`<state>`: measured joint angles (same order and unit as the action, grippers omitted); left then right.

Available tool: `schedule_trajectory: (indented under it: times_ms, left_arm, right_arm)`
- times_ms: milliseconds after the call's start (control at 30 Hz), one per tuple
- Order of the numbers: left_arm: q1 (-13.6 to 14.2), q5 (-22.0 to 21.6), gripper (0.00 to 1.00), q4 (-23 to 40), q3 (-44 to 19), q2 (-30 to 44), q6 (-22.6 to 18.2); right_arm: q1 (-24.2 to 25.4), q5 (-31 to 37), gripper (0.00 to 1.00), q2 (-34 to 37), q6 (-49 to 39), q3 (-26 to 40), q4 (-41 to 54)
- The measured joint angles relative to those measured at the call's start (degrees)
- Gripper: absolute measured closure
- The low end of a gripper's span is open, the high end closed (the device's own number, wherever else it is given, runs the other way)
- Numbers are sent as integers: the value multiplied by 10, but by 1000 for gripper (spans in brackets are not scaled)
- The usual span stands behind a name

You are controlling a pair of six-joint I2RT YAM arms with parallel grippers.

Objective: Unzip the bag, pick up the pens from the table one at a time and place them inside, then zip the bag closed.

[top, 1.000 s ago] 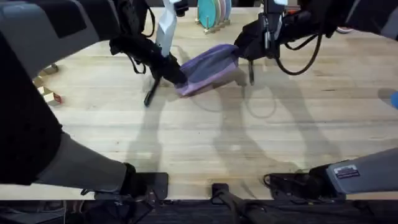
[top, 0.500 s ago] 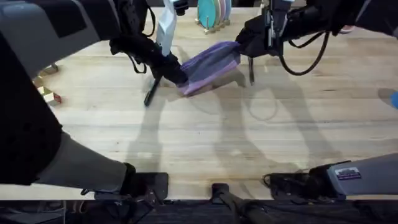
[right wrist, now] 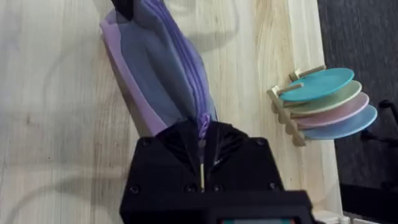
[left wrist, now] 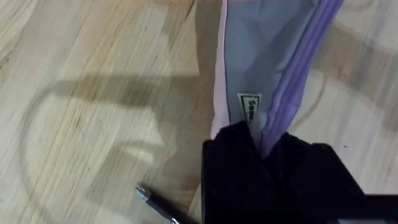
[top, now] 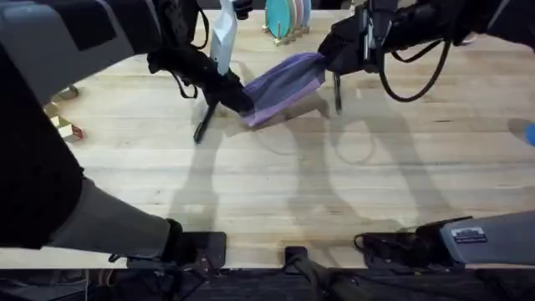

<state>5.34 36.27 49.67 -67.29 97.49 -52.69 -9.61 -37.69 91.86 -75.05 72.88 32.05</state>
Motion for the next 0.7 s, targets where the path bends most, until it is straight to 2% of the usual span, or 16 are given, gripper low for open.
schedule_trajectory:
  times_ms: [233,467,633,667,700]
  left_arm:
    - [0,0,958,0,-1,0,0]
    - [0,-13,957,5,-1,0,0]
    - [-6,-46,957,11,-1,0,0]
    - [-12,-74,958,15,0,0,0]
    - [-13,-81,958,16,0,0,0]
  right_arm:
    - [0,-2,970,-4,0,0,4]
    - [-8,-37,970,-4,0,0,4]
    - [-45,-36,970,-4,0,0,0]
    - [-78,-35,970,-4,0,0,-3]
    - [-89,-35,970,-4,0,0,-3]
